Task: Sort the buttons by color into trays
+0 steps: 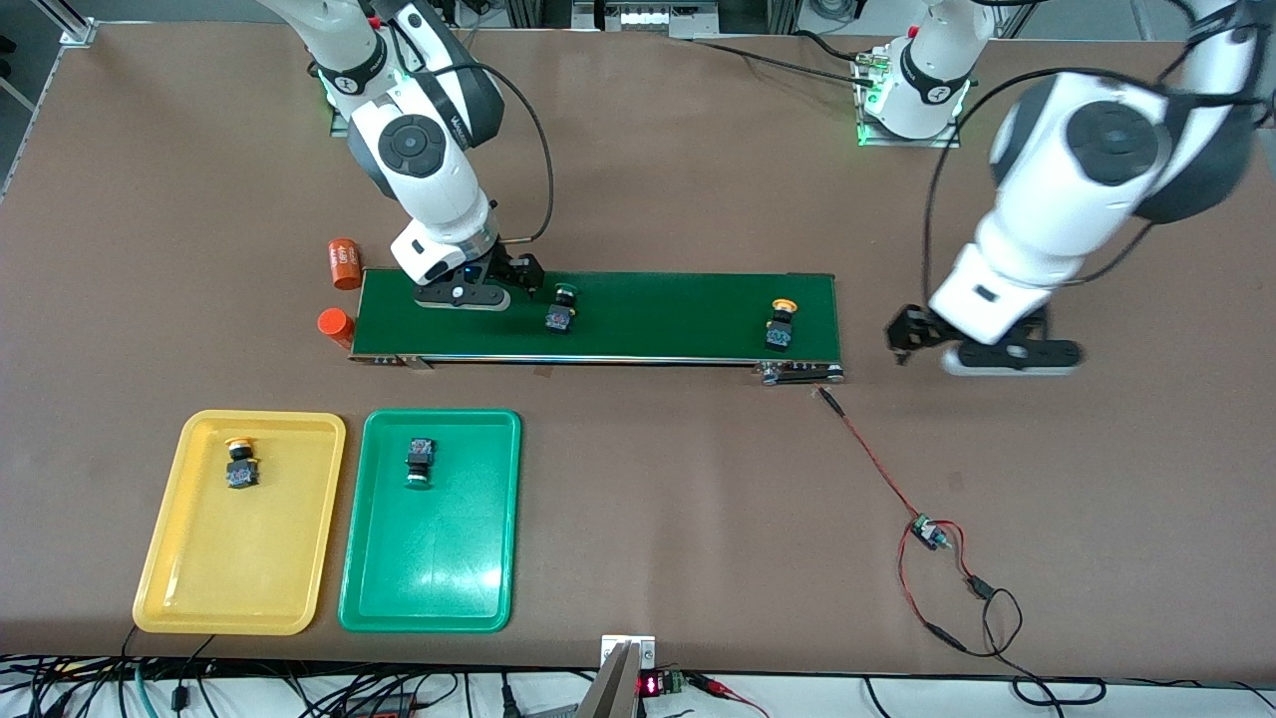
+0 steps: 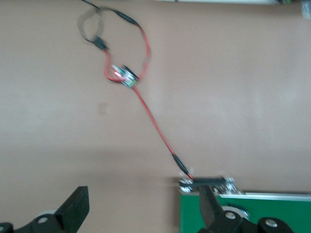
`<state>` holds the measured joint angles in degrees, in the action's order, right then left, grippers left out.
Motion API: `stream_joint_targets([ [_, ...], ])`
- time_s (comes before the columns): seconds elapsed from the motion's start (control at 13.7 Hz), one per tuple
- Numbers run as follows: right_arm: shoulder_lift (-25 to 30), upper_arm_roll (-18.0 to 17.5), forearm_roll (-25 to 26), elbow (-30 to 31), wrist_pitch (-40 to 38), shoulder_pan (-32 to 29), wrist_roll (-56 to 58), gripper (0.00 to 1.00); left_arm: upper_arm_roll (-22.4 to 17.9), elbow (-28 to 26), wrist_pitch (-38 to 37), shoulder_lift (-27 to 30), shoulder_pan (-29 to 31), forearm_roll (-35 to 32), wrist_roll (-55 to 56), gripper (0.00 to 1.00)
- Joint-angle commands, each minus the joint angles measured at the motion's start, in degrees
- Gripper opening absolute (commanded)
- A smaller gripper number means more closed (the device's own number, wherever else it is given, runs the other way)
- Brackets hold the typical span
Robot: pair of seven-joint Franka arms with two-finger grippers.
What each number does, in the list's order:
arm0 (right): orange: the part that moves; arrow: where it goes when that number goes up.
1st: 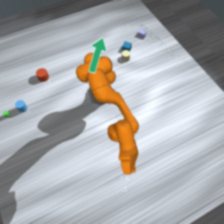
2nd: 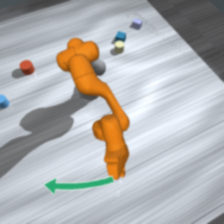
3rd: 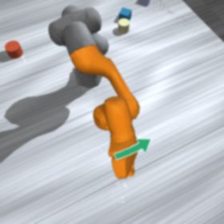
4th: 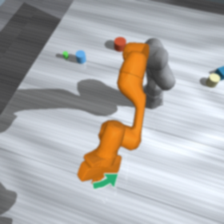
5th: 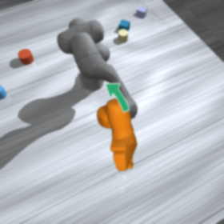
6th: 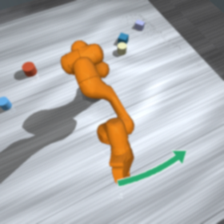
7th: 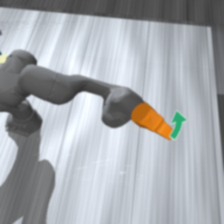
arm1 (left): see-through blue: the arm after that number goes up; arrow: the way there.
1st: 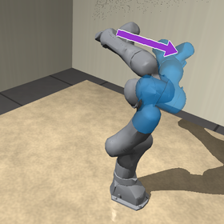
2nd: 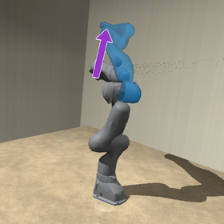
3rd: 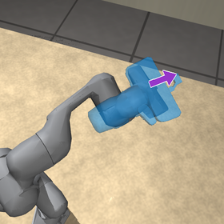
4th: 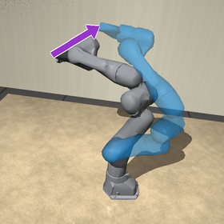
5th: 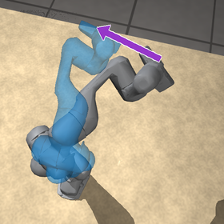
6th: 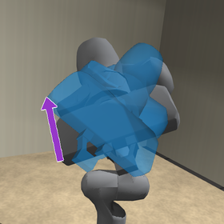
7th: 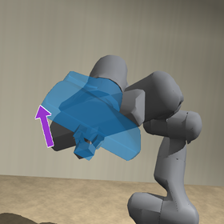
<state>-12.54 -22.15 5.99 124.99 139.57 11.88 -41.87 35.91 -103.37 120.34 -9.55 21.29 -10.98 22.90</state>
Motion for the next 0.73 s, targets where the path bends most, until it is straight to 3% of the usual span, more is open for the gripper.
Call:
stream_joint_targets([
  [0.0, -1.52, -0.09, 1.48, -0.98, 0.79, 0.25, -1.46, 1.0, -1.89, 3.7, -4.13, 0.23, 1.46, 0.7, -1.01, 1.0],
  [0.22, -2.83, 0.0, 1.48, -0.98, 2.45, 0.25, -1.46, 1.0, -3.91, 9.31, -12.12, -0.21, 2.09, 0.7, -1.1, 1.0],
  [0.51, -3.28, 0.0, 1.48, -1.06, 2.81, 0.34, -1.46, 1.0, -6.37, 11.97, -15.04, -1.26, 2.0, 2.62, -1.36, 1.0],
  [0.66, -3.63, 0.09, 1.57, -1.06, 2.81, 0.25, -1.46, 1.0, -11.45, 14.15, -17.67, -1.26, -0.27, 6.92, -1.45, 1.0],
])
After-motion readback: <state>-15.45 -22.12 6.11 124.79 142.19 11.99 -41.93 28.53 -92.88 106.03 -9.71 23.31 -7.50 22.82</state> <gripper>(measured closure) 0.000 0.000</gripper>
